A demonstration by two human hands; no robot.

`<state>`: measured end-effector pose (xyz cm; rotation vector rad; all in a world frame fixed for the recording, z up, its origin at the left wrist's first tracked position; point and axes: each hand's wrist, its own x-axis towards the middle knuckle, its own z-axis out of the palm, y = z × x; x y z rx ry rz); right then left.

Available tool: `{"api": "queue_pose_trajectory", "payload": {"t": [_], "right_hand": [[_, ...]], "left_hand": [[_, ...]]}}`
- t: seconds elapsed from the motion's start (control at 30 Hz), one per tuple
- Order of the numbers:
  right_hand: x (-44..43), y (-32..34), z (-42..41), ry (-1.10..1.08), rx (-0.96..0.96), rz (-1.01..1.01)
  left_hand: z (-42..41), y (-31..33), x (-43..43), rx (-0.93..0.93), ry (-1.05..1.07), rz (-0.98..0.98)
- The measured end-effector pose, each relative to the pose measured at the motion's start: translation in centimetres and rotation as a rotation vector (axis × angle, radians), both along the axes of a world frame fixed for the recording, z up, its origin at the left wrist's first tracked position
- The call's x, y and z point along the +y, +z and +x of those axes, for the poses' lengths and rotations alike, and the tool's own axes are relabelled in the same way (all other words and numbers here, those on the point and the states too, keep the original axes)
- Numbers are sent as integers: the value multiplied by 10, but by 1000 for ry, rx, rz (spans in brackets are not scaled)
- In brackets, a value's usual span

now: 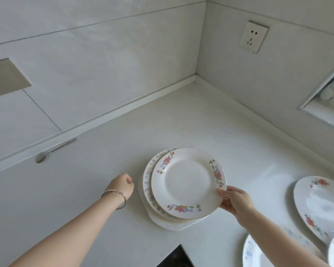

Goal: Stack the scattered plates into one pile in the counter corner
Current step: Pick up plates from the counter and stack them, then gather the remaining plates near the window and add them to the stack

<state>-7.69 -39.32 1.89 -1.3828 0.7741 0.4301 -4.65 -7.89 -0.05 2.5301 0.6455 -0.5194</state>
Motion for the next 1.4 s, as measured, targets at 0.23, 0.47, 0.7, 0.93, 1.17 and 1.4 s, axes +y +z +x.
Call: {"api": "queue_pose_trajectory", "payload": {"t": [0.23,0.47,0.7,0.93,1.17,1.4], "right_hand": [[24,-8,-6,258,-117,-544],[37,-8,-2,470,-27,-961],[34,-1,6,705,98,-1057],[30,6,17,699,97,-1248],[57,-28,18,113,-101,-435],[51,-24,25,180,-117,-409]], "left_hand": [[13,-1,10,-8,13,-25],[21,-5,20,-1,2,-76],[19,-8,19,12,-6,-103],[19,-2,15,2,-6,-110],[15,1,14,-12,-21,-129],[15,19,-4,-137,-110,-110]]}}
